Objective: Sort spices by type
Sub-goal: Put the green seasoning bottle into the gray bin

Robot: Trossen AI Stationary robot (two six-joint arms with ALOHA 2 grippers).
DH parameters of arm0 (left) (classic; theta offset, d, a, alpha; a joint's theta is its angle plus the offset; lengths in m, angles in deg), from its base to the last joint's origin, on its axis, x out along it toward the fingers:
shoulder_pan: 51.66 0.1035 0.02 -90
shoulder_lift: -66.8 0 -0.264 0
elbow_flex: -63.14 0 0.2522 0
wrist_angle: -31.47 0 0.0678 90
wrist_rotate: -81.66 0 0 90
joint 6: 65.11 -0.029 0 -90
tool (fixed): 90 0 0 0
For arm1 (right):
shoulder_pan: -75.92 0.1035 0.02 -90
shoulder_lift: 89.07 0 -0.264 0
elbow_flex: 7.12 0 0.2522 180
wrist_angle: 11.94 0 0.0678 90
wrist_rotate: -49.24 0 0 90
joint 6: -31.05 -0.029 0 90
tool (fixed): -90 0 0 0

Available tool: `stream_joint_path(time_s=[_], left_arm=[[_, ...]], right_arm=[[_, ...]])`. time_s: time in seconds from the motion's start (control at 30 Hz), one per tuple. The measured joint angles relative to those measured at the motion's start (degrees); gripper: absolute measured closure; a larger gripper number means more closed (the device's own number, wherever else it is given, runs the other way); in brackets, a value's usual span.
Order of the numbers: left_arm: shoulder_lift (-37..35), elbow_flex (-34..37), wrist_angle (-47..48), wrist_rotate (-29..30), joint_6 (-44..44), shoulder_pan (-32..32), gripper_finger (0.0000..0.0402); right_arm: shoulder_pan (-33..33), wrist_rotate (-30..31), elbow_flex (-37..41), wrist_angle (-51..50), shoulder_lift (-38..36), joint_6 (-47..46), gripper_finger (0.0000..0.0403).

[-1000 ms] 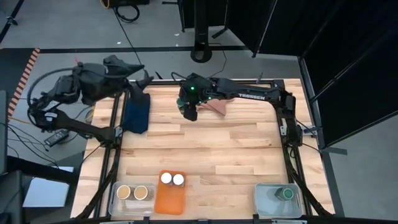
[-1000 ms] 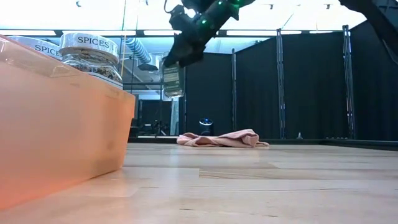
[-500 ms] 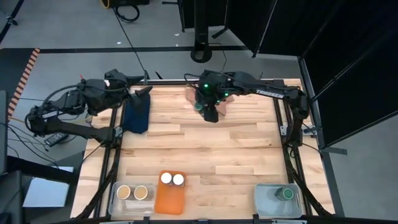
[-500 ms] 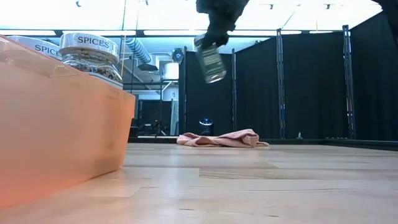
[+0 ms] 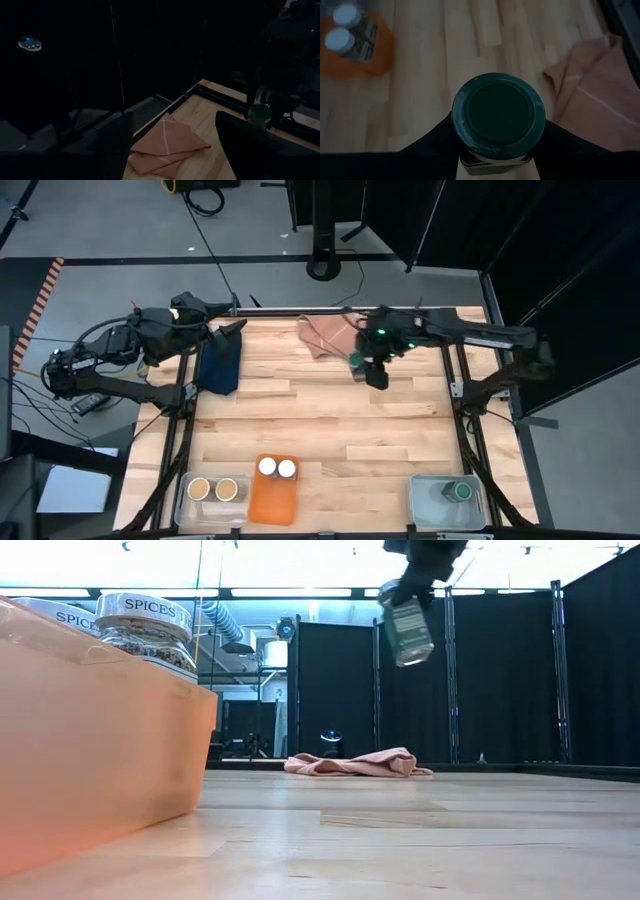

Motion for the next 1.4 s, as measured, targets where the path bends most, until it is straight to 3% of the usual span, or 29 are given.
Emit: stream_joint_path(time_s=[0.23,0.7,1.07,1.4], left_arm=[[0.04,0.00,0.09,0.00,0.00,0.00,0.0117],[1.68,0.00,0.14,0.00,0.00,0.00,0.0117],[5.28,0.00,-0.09,-0.02,0.02,0.00,0.0117],[6.86,-0.02,-4.57,-0.02,0.02,0.02,0.0117]], right_arm=[[2.94,5.63,11.84,5.14,-12.13,-9.37,0.0206],[18.72,18.89,17.97,-0.99,-26.38,-28.38,0.0206],[40.10,25.78,17.97,-4.34,-26.07,-48.23,0.0206],[62.18,39.38,17.97,-4.34,-19.20,-71.83,0.0206]])
